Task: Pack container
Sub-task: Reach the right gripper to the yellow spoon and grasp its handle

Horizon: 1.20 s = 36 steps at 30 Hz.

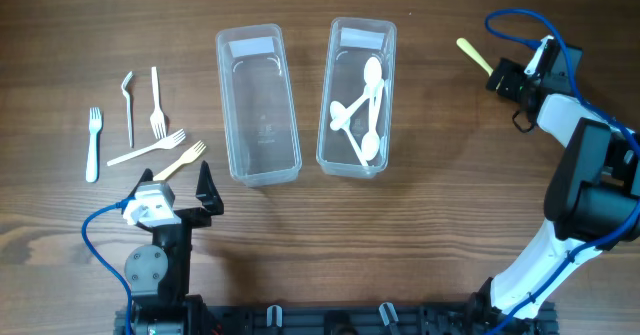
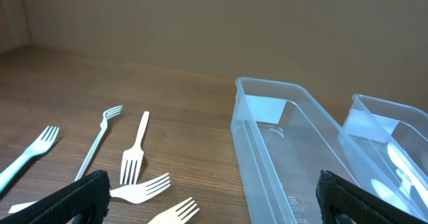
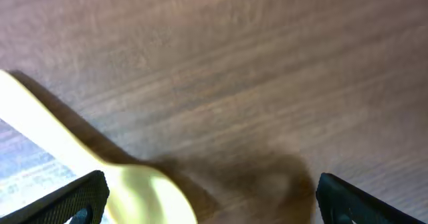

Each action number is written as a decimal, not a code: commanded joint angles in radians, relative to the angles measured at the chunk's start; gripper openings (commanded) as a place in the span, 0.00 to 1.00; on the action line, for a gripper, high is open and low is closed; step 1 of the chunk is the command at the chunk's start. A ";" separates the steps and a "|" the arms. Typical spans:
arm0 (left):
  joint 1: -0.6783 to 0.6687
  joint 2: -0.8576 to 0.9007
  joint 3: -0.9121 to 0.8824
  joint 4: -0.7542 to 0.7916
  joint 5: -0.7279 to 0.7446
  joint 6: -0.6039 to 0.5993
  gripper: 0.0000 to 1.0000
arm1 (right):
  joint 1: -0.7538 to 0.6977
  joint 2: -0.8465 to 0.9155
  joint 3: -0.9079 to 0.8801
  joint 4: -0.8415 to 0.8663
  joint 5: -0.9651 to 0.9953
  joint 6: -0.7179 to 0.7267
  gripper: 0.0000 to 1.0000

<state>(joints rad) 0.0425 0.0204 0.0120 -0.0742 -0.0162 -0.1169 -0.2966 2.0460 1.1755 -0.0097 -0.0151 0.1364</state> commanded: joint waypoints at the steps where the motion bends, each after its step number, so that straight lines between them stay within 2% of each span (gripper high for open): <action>1: 0.006 -0.004 -0.006 0.003 0.008 0.002 1.00 | 0.000 0.015 0.001 -0.033 -0.025 0.093 0.99; 9: 0.006 -0.004 -0.006 0.003 0.008 0.002 1.00 | 0.000 0.015 0.001 -0.156 -0.106 0.160 1.00; 15: 0.006 -0.004 -0.006 0.003 0.008 0.002 1.00 | 0.000 0.015 0.002 -0.050 -0.170 0.141 1.00; 19: 0.006 -0.004 -0.006 0.003 0.008 0.002 1.00 | 0.001 0.015 0.002 -0.004 -0.207 -0.032 1.00; 20: 0.006 -0.004 -0.006 0.003 0.008 0.002 1.00 | 0.001 0.015 0.002 -0.011 -0.262 -0.125 0.99; 24: 0.006 -0.004 -0.006 0.003 0.008 0.002 1.00 | 0.001 0.015 0.002 -0.095 -0.394 -0.321 1.00; 31: 0.006 -0.004 -0.006 0.003 0.008 0.002 1.00 | 0.003 0.015 0.002 -0.260 -0.507 -0.453 1.00; 36: 0.006 -0.005 -0.006 0.003 0.008 0.002 1.00 | 0.010 0.015 0.002 -0.315 -0.506 -0.447 0.99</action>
<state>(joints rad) 0.0425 0.0204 0.0120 -0.0742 -0.0162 -0.1169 -0.3019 2.0304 1.2057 -0.2794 -0.5041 -0.3172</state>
